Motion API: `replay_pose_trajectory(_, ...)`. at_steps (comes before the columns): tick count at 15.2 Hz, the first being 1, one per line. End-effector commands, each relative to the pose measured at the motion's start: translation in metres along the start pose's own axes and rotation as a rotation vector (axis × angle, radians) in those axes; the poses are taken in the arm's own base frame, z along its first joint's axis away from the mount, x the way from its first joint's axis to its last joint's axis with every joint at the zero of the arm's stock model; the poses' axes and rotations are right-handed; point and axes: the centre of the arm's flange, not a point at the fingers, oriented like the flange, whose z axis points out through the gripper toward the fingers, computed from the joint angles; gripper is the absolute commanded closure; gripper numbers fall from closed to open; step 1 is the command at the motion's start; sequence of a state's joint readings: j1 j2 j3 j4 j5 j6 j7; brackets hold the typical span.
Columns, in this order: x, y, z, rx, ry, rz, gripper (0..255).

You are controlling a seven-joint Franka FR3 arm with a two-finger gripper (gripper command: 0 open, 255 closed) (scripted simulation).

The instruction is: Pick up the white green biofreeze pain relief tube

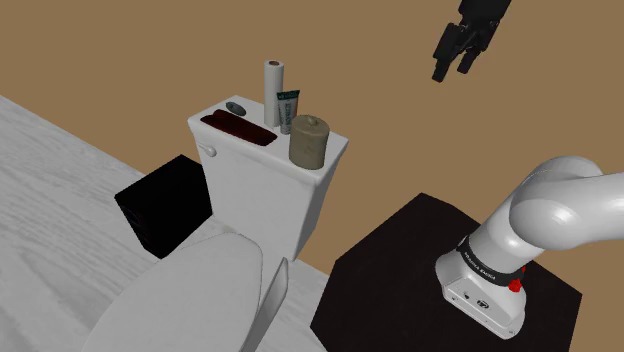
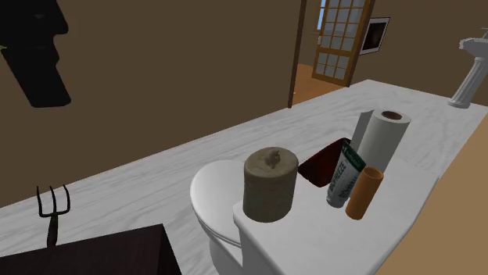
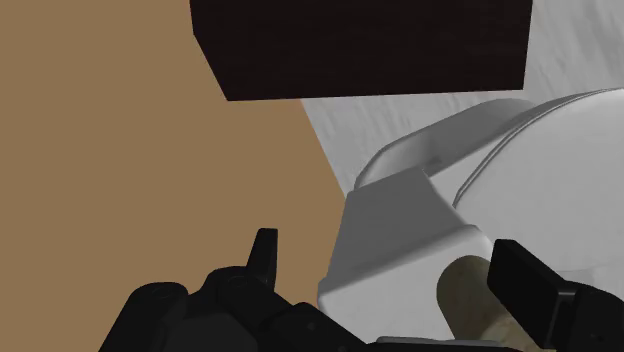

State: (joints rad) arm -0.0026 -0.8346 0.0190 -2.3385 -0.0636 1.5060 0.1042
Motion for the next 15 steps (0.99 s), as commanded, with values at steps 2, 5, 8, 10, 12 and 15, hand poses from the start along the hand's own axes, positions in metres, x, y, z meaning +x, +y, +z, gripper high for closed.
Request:
replay_pose_trajectory(2, 0.013, 0.002, 0.004, 0.002, -0.002, -0.032, 0)
replay_pose_trajectory(5, 0.052, 0.006, 0.016, 0.007, -0.009, -0.128, 0)
replay_pose_trajectory(8, 0.09, 0.006, 0.028, 0.012, -0.015, -0.224, 0)
replay_pose_trajectory(10, 0.116, 0.004, 0.036, 0.015, -0.02, -0.288, 0)
replay_pose_trajectory(12, 0.142, 0.0, 0.044, 0.019, -0.024, -0.352, 0)
replay_pose_trajectory(15, 0.179, -0.009, 0.057, 0.024, -0.031, -0.448, 0)
